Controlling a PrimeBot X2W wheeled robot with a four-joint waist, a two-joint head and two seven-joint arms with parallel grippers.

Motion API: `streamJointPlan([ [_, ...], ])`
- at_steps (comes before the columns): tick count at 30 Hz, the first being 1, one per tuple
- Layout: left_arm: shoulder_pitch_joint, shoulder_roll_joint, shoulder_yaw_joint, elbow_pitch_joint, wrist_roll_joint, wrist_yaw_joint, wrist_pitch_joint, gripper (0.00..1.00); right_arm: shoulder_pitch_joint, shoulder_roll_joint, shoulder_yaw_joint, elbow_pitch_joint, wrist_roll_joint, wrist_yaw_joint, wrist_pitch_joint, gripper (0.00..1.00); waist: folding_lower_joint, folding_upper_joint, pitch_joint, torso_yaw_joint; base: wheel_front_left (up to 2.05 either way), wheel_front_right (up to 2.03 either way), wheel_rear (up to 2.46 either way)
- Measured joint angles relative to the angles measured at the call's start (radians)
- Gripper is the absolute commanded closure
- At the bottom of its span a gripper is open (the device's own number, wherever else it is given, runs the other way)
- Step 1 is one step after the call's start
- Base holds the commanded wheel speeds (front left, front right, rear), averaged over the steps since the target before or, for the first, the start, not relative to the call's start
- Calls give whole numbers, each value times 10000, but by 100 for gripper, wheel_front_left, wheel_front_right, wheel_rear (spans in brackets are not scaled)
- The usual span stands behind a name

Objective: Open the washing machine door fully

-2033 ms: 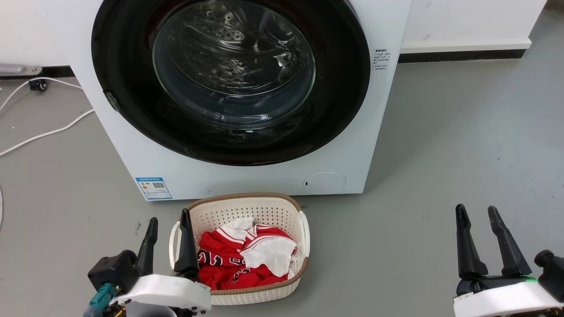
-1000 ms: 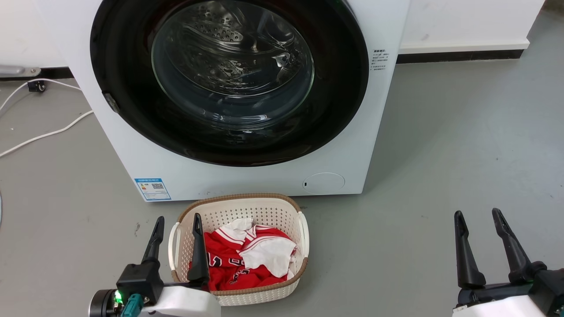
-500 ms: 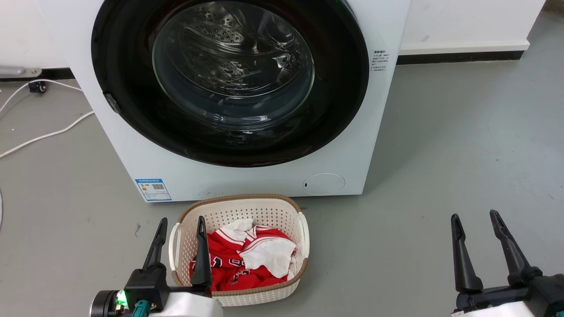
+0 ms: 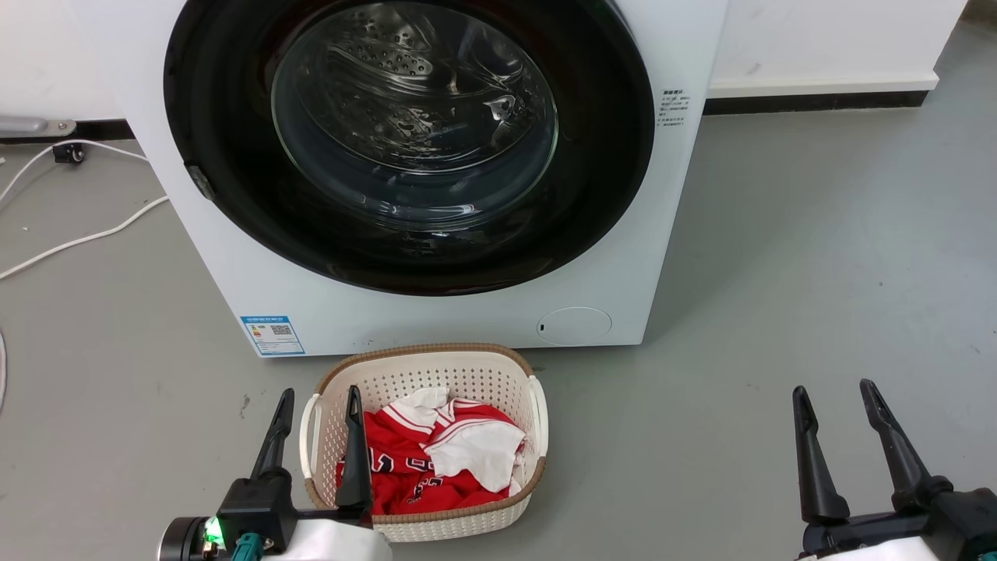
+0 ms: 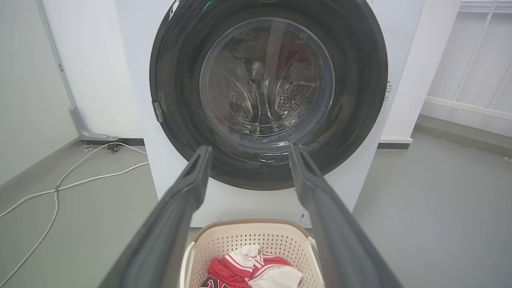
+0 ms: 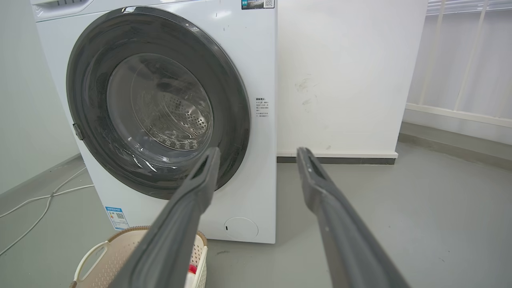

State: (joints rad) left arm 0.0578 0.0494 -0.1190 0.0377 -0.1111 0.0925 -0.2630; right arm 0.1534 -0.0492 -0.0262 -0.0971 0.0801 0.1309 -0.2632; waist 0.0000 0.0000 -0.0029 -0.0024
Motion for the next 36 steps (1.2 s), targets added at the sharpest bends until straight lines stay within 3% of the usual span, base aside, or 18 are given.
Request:
streamJointPlan([
  [9,4,0,8,21,12,15,0,0,12,0,33,50,19,0,0,0,0,0,11,6,0,0,0],
  [10,3,0,4,25,12,35,0,0,12,0,31,69,29,0,0,69,0,0,14,8,0,0,0],
  [11,3,0,6,29,12,40,0,0,12,0,56,90,48,0,0,100,0,1,18,12,0,0,0],
  [14,3,0,10,50,12,42,0,0,12,0,69,134,161,0,0,100,0,0,29,22,0,0,0],
  [16,3,0,15,59,10,42,0,0,12,-2,35,205,988,0,0,100,0,0,34,24,0,0,0],
  [18,3,0,19,69,10,44,0,0,9,-10,173,303,2619,0,0,100,0,0,40,20,0,0,0],
  [23,4,0,21,84,-48,42,0,0,-12,-6,876,334,8648,0,-2,100,0,0,49,20,0,0,0],
  [26,4,0,15,86,-50,44,0,0,-3,6,1344,249,11480,0,0,100,0,0,48,21,0,0,0],
  [32,8,2,12,88,-61,50,0,0,43,0,1699,-397,15509,0,59,100,0,0,80,25,0,0,0],
  [36,8,4,19,92,-73,56,0,0,249,-2,1269,-765,17259,0,886,100,0,0,106,38,0,0,0],
])
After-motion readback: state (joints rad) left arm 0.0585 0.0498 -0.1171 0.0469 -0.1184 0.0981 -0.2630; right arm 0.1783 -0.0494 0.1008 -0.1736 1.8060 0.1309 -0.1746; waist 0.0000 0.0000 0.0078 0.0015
